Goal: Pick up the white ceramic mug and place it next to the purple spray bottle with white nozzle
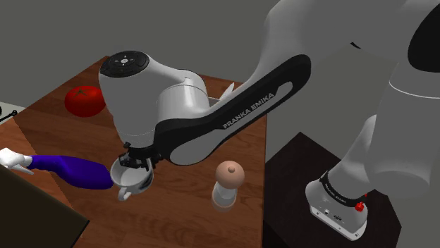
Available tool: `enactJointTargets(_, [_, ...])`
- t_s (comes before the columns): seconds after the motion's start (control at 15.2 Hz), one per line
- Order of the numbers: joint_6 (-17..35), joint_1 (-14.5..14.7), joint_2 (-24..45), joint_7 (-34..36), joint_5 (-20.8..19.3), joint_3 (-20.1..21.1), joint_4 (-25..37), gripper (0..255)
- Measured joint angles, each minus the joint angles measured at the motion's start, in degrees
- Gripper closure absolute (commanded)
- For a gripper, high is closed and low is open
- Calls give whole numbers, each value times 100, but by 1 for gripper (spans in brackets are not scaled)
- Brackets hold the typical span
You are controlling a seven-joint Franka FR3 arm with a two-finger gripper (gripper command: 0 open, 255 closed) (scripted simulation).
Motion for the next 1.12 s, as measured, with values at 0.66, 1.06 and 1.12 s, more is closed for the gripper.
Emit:
enactJointTargets(0.66, [-176,-24,-128,-70,123,68,-1,0])
enactJointTargets(1.06, [-535,-86,-408,-208,342,160,127,0])
enactJointTargets(1.12, [-542,-88,-412,-211,346,161,131,0])
